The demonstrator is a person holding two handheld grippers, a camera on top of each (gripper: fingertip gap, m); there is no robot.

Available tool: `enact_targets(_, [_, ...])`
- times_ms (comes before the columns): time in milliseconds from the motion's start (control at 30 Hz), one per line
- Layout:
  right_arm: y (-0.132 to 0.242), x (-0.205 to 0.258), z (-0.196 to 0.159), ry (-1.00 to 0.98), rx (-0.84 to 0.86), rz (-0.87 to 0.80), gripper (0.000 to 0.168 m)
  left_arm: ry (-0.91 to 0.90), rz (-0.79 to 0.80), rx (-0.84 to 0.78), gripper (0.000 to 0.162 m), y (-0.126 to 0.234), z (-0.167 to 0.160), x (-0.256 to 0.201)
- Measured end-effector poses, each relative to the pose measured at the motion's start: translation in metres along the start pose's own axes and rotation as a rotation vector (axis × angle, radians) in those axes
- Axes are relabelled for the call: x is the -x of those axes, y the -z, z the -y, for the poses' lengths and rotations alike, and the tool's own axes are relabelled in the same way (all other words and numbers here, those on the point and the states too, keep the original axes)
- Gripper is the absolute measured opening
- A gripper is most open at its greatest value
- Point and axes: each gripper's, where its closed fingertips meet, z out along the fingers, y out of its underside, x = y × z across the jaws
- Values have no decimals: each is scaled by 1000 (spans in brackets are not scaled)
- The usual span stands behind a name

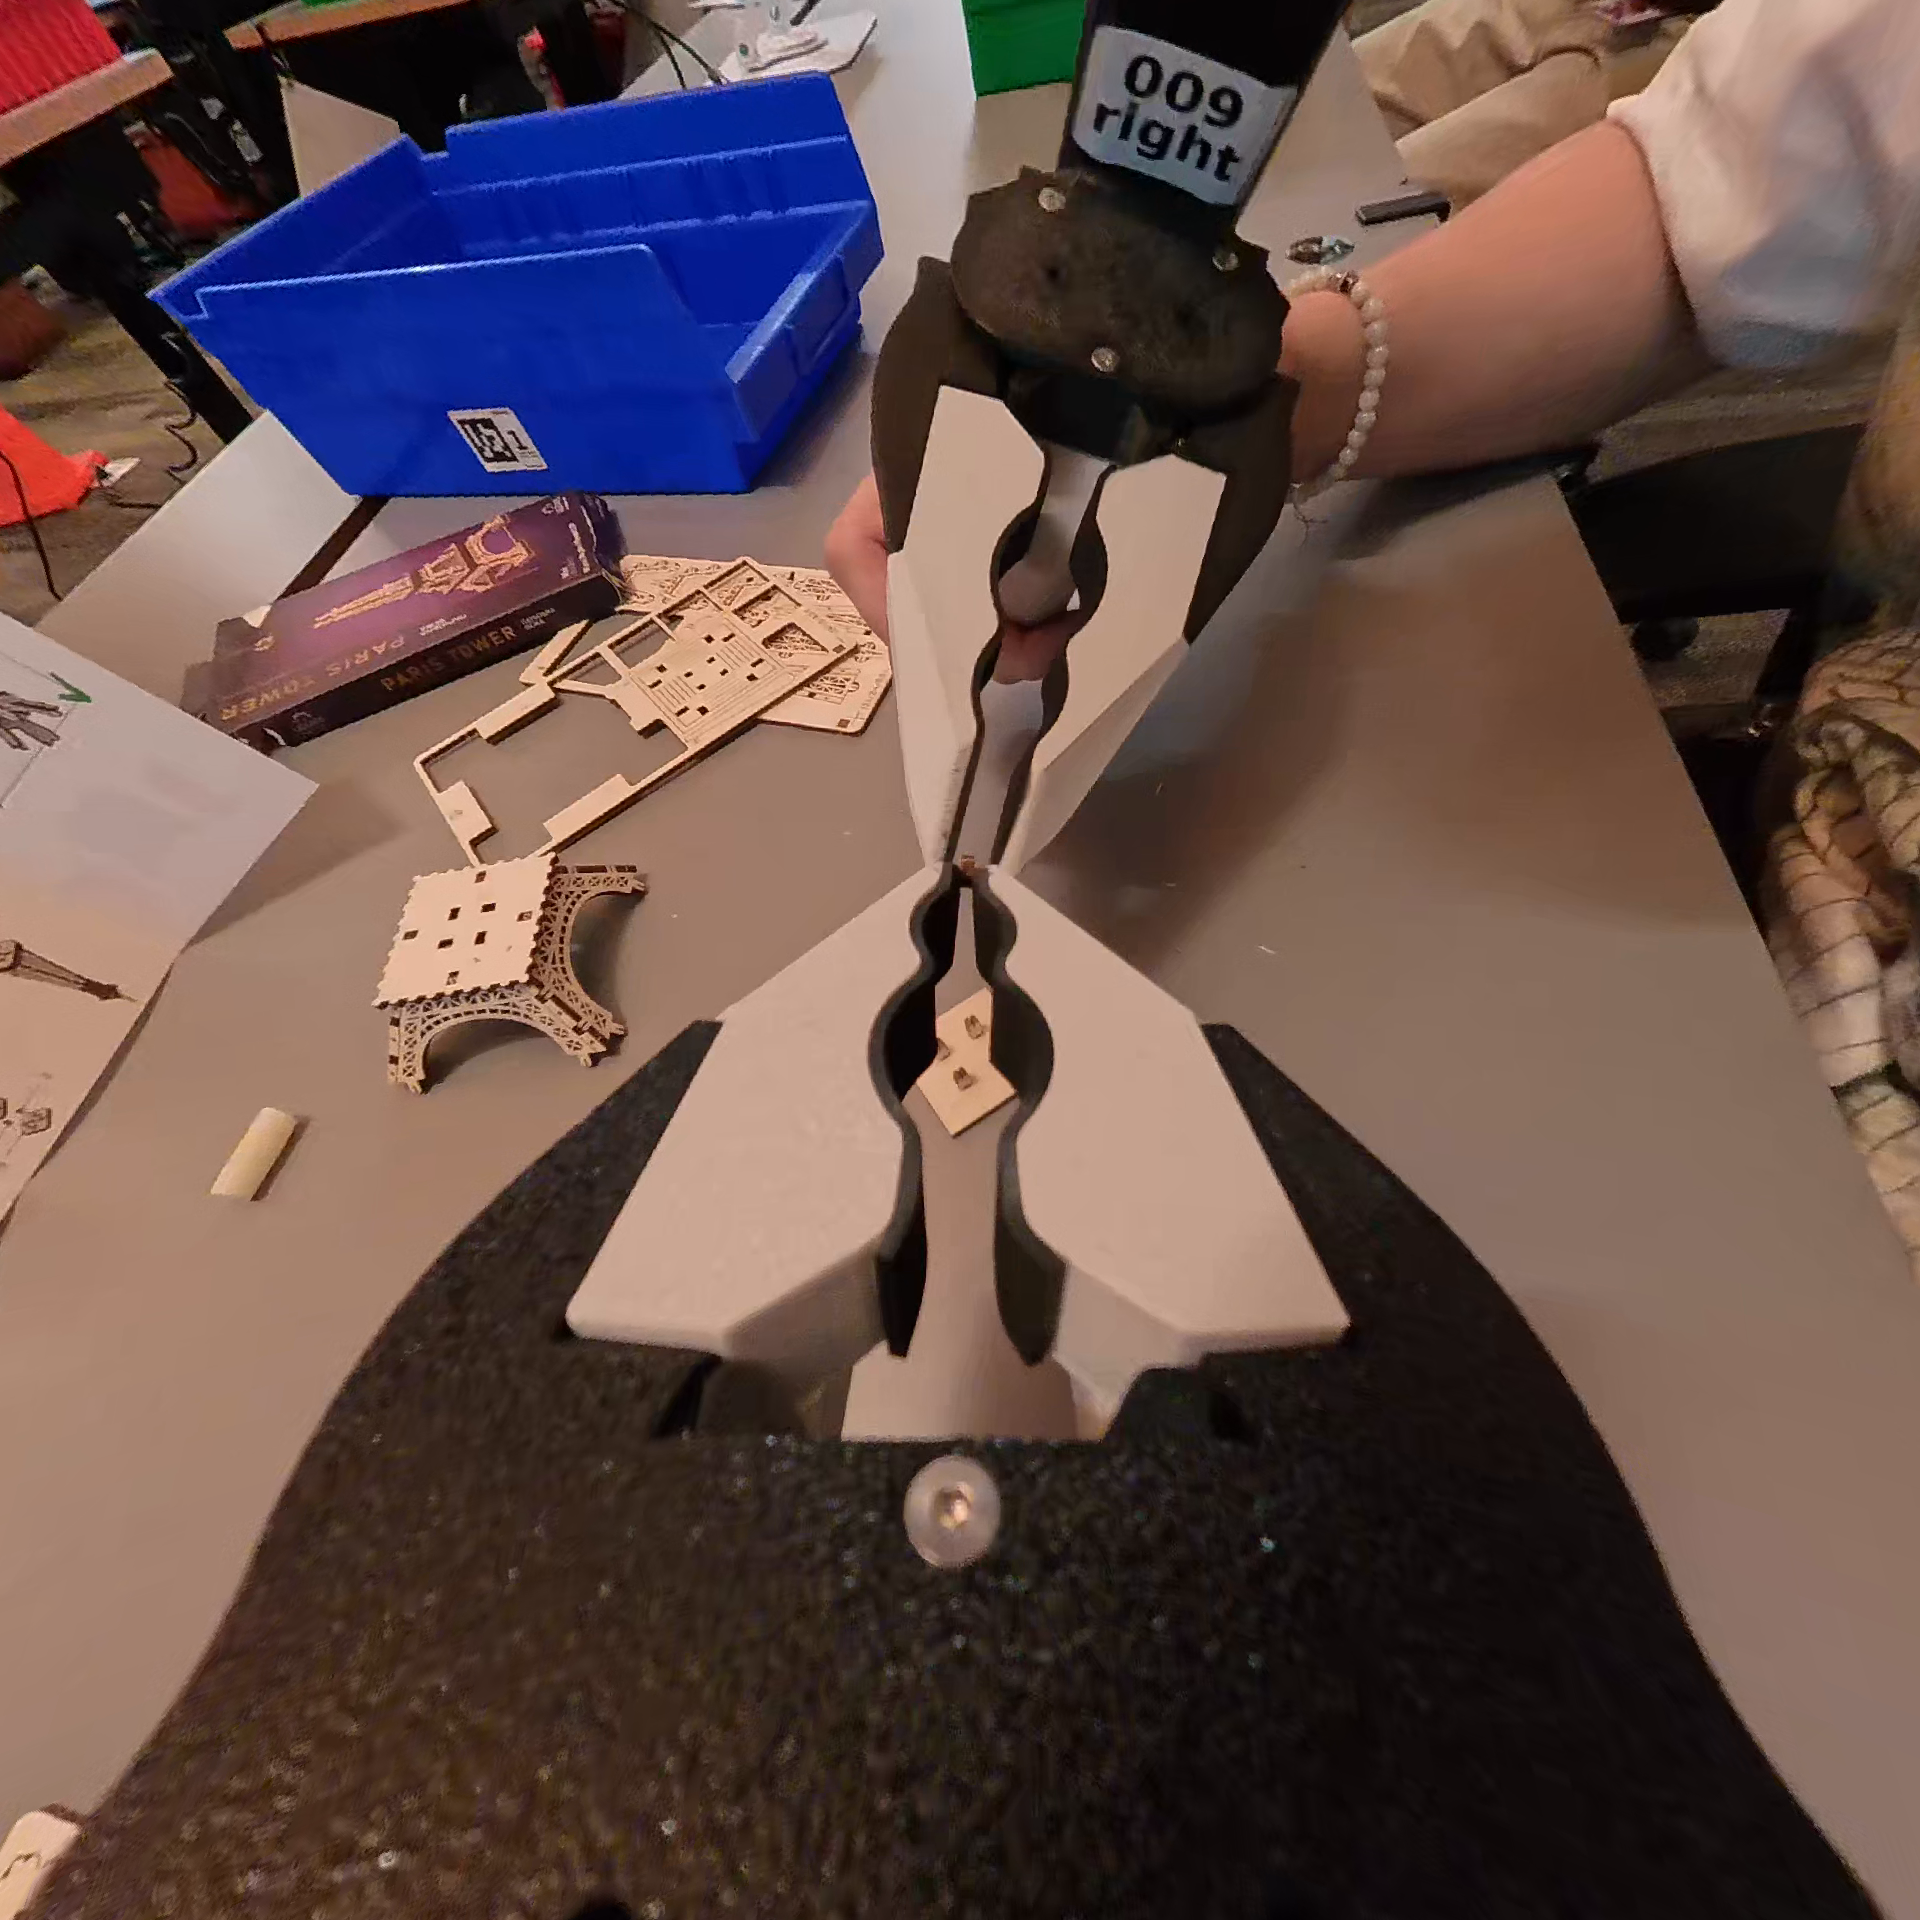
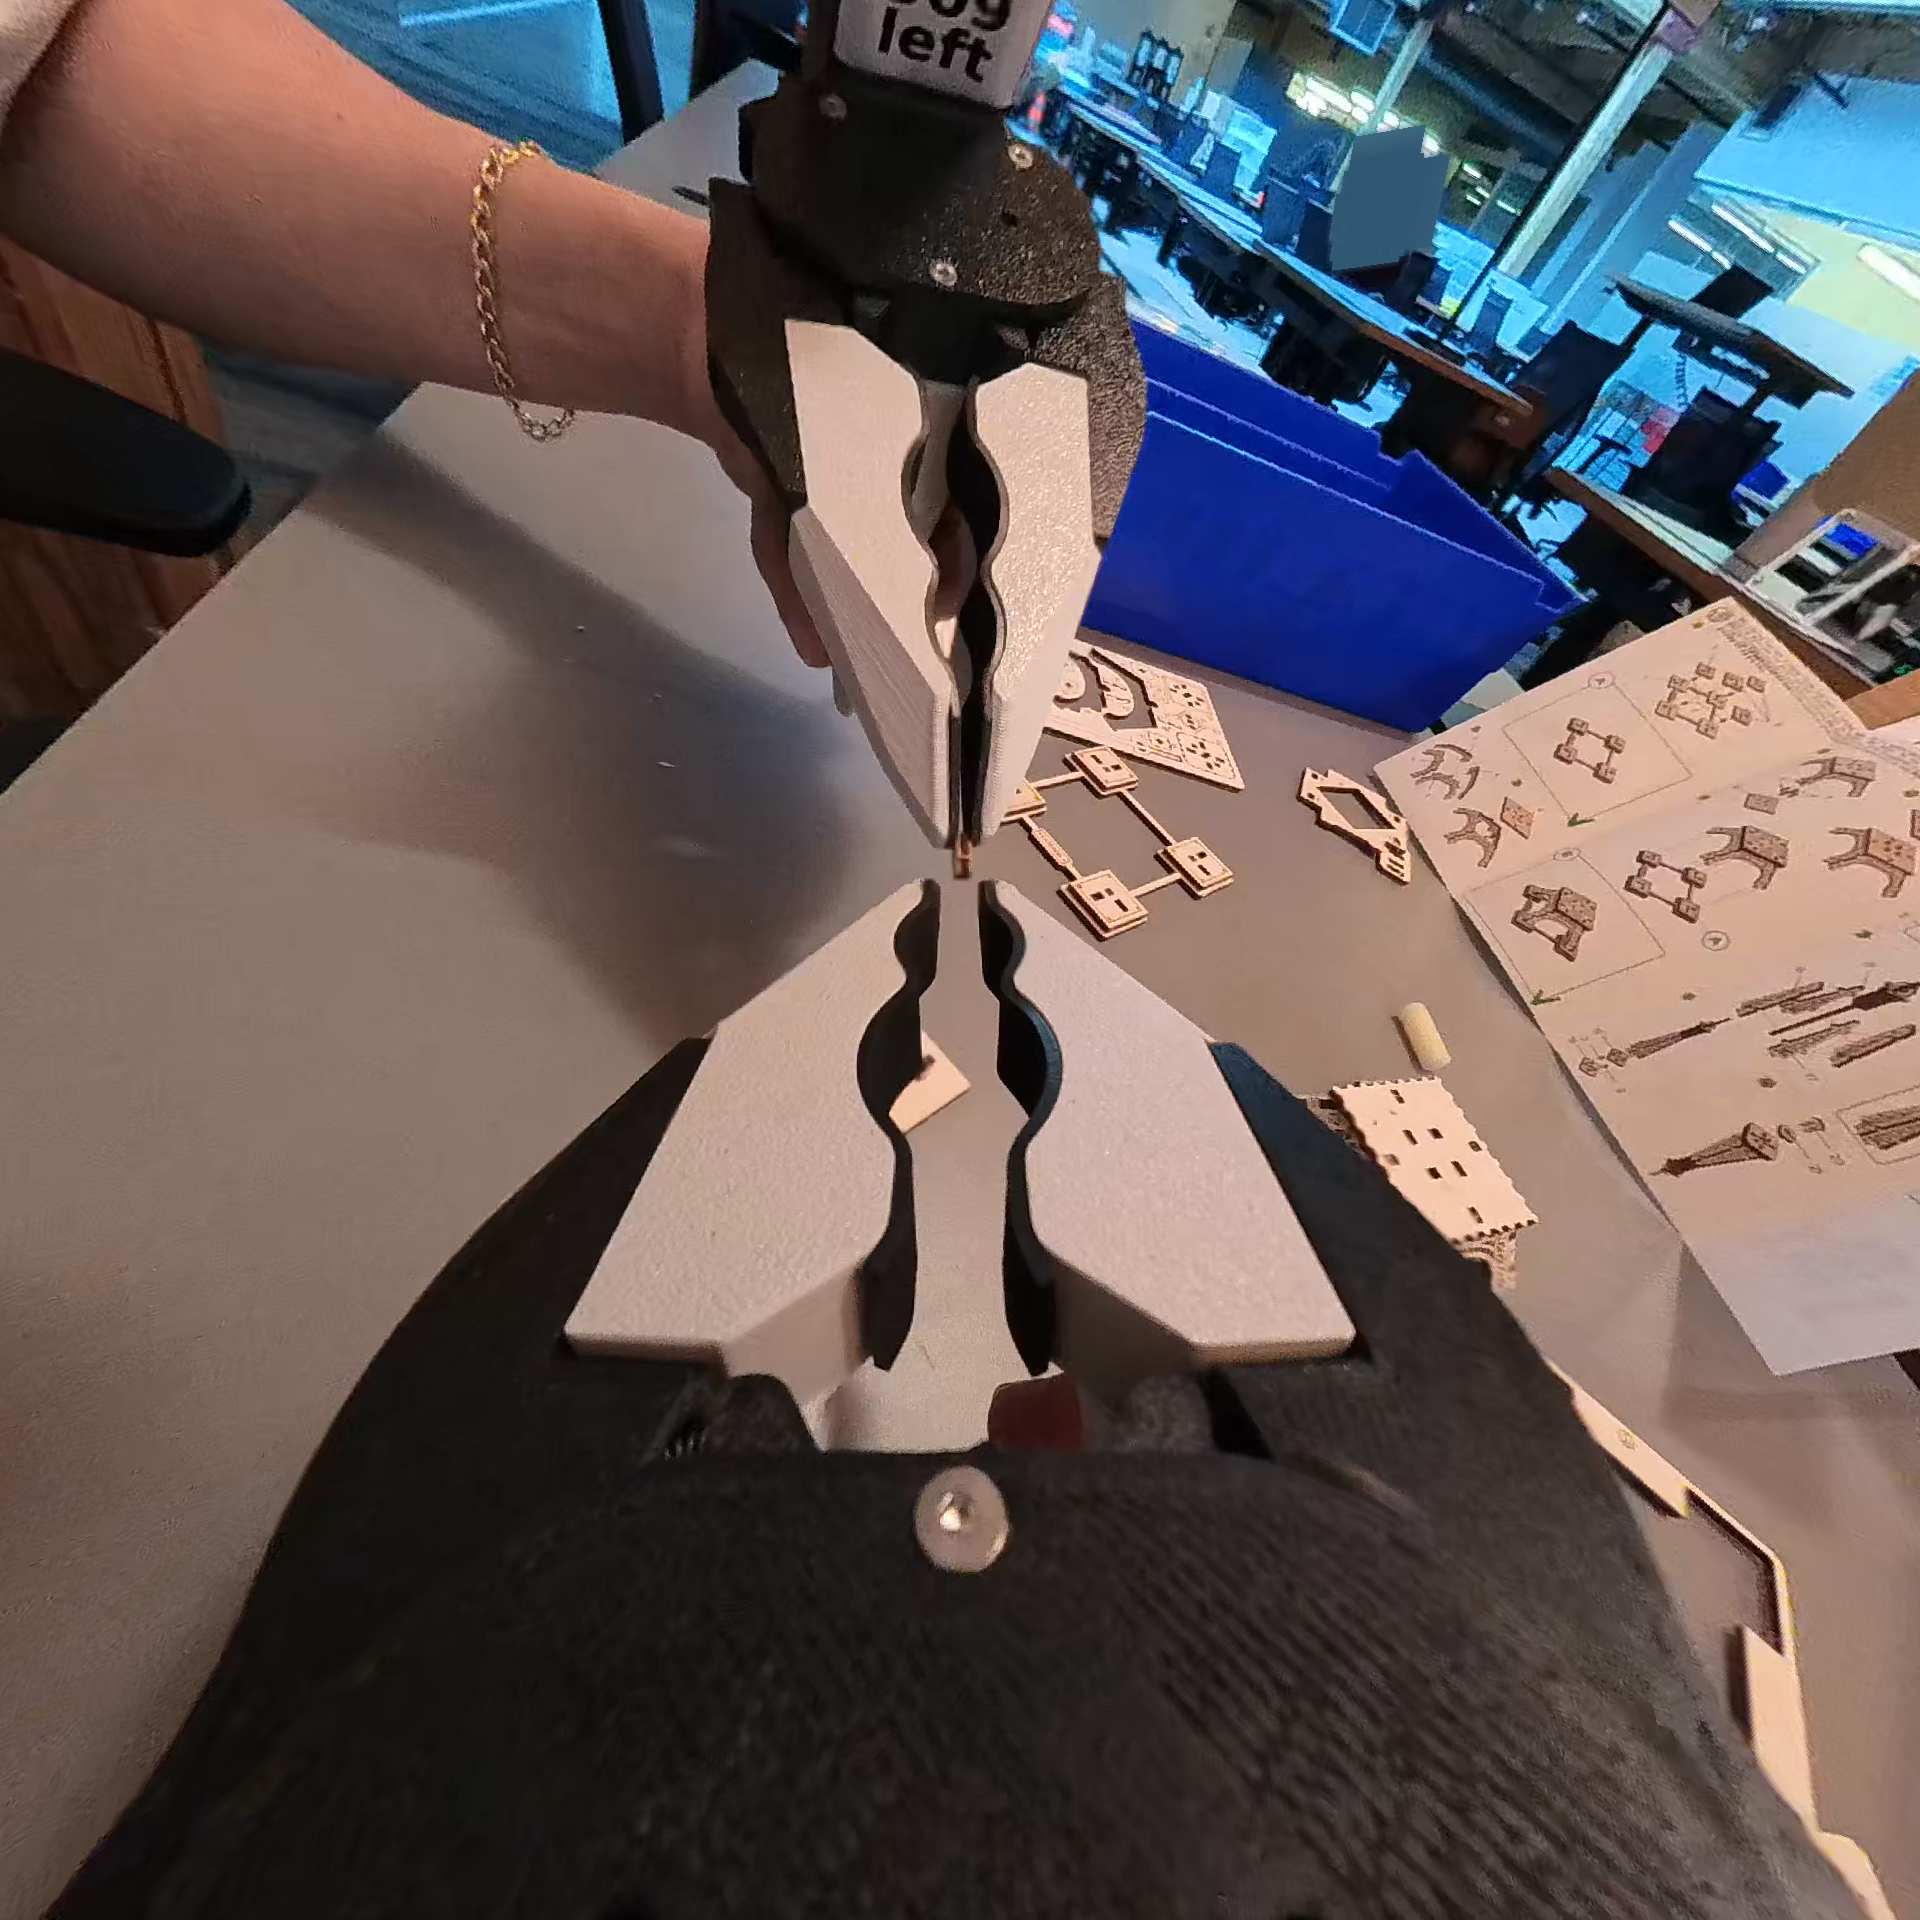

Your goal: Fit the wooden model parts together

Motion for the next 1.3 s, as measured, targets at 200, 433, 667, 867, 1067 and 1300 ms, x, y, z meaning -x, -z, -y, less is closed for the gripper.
enact_targets(200, [0,1,-2,-37,-5,16,1,-2,-2,20,0,-5,-4,0])
enact_targets(433, [2,7,0,-228,-51,140,0,-134,-4,8,1,-5,-3,-5])
enact_targets(667, [10,11,4,-411,-101,268,0,-343,41,37,0,-1,3,-4])
enact_targets(867, [5,10,0,-343,-68,217,0,-273,17,51,9,-2,0,-5])
enact_targets(1067, [4,10,1,-289,-71,184,0,-201,-6,45,0,-4,-1,-8])
enact_targets(1300, [3,8,3,-254,-81,155,0,-170,-22,60,4,-4,-5,-8])
